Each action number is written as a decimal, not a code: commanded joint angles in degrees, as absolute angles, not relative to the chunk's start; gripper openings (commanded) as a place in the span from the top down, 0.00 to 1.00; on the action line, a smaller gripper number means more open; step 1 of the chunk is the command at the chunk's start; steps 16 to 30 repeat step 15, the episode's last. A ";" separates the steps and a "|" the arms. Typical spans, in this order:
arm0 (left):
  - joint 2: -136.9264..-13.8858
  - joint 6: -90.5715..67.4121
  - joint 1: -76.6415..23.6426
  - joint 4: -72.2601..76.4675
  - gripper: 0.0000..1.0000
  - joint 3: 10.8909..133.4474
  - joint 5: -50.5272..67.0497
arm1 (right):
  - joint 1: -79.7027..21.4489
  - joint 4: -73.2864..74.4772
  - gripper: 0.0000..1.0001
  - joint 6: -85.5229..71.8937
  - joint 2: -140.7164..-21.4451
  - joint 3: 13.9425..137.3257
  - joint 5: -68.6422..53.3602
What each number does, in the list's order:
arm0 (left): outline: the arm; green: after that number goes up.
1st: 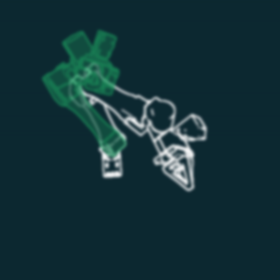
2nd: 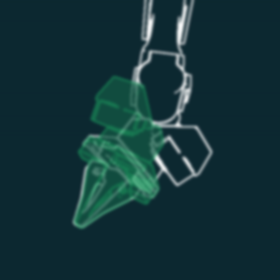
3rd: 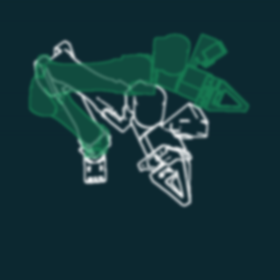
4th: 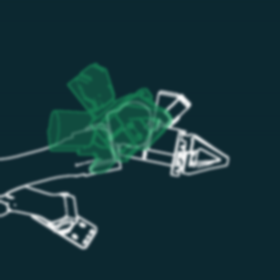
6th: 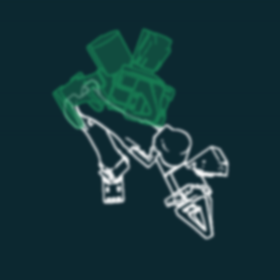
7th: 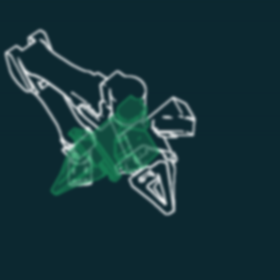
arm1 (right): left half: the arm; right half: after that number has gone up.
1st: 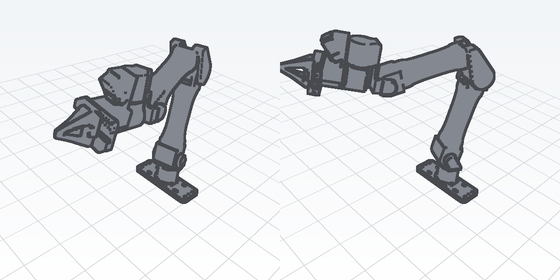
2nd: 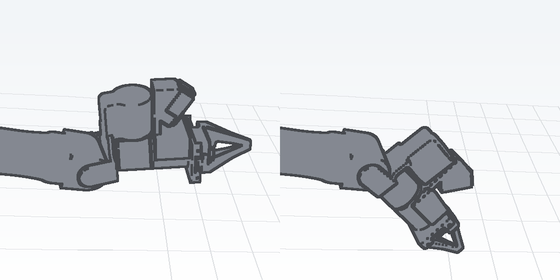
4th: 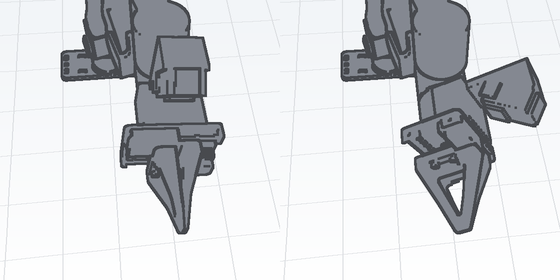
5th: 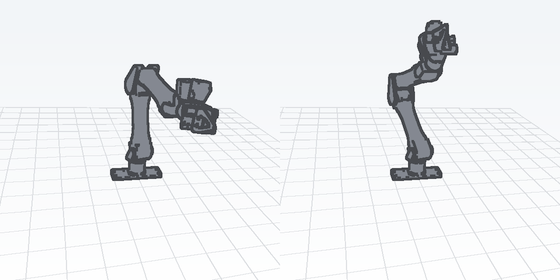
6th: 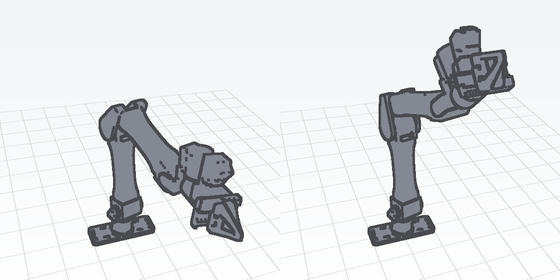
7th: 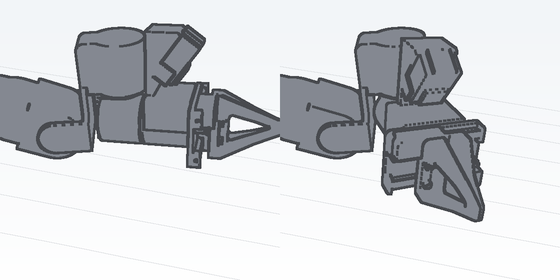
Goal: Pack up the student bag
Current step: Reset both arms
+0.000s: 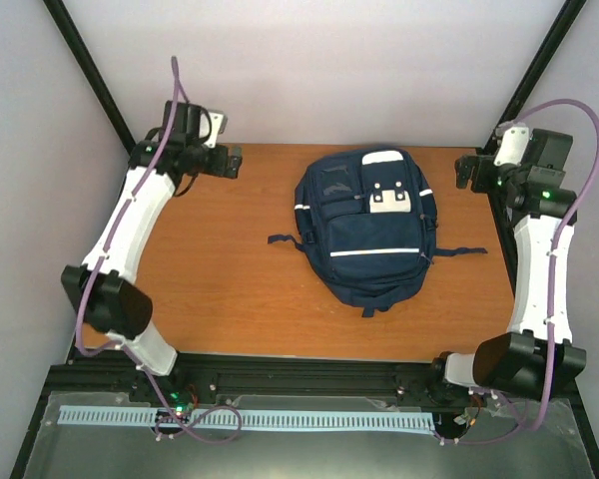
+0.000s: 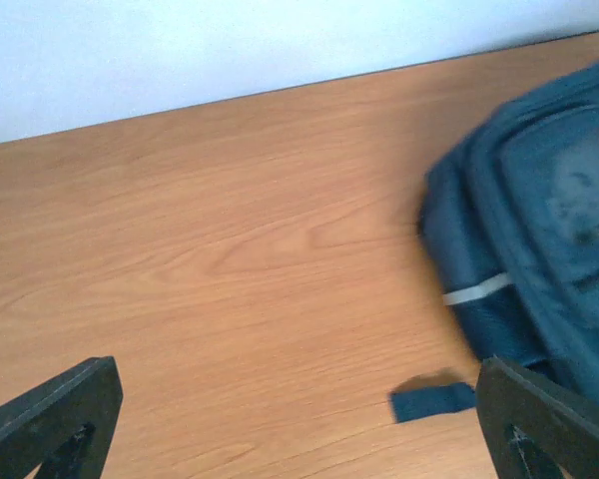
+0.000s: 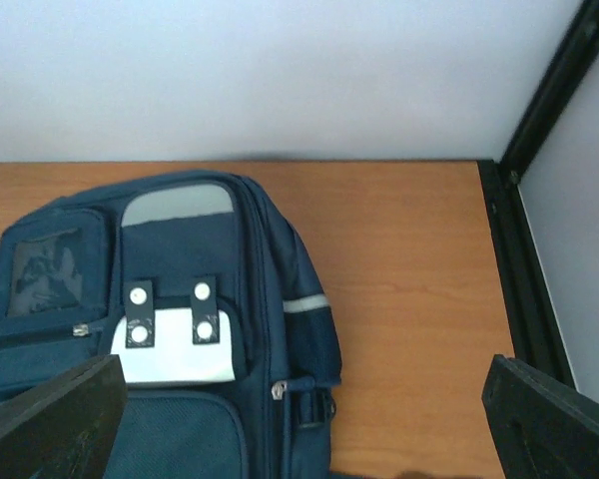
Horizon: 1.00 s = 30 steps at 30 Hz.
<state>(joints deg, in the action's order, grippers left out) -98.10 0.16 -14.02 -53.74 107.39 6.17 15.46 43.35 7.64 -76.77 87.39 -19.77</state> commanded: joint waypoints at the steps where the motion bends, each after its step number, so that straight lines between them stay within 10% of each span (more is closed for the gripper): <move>1: -90.41 -3.40 -13.54 -38.05 0.00 95.89 -5.86 | 15.75 40.50 0.00 2.75 -73.30 83.03 -15.61; 30: -78.86 -7.78 -13.10 -23.33 0.00 76.32 -11.10 | 15.70 37.01 0.00 3.35 -72.51 75.55 -19.02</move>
